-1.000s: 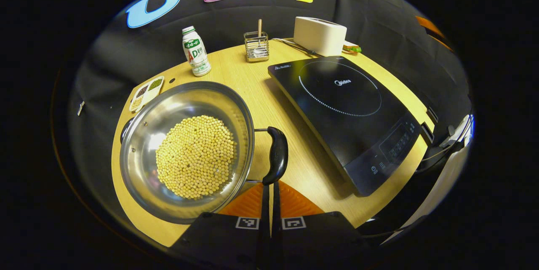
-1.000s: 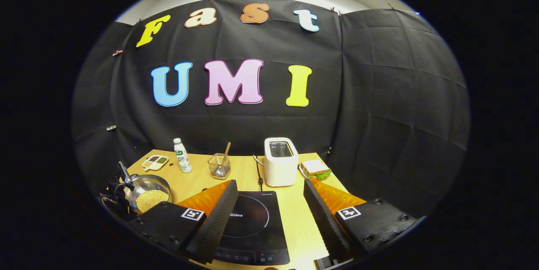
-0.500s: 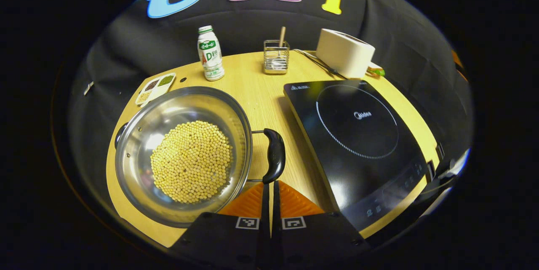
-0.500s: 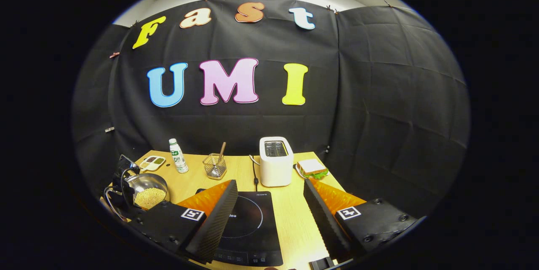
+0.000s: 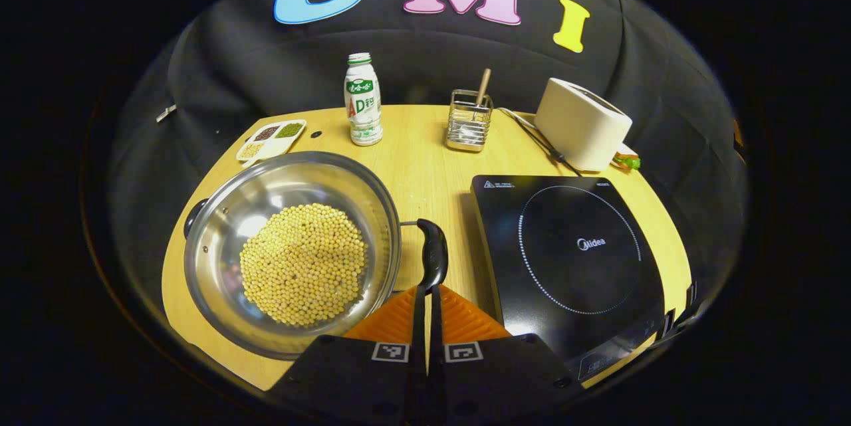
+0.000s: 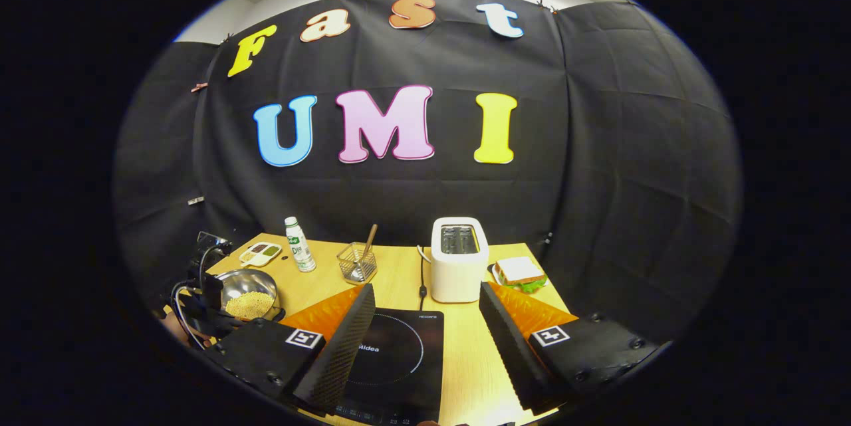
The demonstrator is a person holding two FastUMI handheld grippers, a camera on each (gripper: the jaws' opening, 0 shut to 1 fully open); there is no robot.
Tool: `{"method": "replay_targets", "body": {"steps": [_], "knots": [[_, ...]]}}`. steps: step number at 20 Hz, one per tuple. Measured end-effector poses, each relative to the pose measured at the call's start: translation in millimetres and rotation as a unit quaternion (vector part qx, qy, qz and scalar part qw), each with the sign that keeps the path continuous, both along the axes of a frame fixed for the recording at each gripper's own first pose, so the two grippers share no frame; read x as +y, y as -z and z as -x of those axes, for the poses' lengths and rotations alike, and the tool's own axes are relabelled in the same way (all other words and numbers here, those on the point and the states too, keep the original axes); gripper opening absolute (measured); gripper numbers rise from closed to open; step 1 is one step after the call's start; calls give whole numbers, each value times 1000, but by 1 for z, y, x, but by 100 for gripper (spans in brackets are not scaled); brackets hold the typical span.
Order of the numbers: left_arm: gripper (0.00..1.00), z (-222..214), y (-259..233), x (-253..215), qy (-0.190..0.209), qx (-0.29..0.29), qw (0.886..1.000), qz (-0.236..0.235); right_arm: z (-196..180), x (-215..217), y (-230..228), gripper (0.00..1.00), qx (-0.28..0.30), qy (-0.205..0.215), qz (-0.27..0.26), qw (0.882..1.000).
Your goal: First push the handle of the pot to place it horizontally, then grasp the pot with both hands and set it on the induction cooktop.
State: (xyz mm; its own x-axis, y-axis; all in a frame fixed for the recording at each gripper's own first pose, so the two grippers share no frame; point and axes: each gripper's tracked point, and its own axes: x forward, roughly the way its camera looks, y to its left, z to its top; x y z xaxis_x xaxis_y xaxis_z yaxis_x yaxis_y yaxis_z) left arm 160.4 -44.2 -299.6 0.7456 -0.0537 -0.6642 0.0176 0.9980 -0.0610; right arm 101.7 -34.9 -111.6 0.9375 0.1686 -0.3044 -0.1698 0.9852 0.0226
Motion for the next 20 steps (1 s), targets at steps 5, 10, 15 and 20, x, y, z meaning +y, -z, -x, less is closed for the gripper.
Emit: {"method": "replay_targets", "body": {"steps": [5,10,15,20], "knots": [[5,-1,0,-1,-31,-3,999,18,-4,8,11,98,17,-44,-9,999],[5,10,-11,0,-80,-24,995,55,-4,17,31,98,38,-57,-10,998],[5,41,-45,44,-98,-69,992,32,-5,54,41,99,61,-70,-21,995],[15,57,-91,108,-112,-123,986,21,2,109,49,99,79,-74,-21,994]]}}
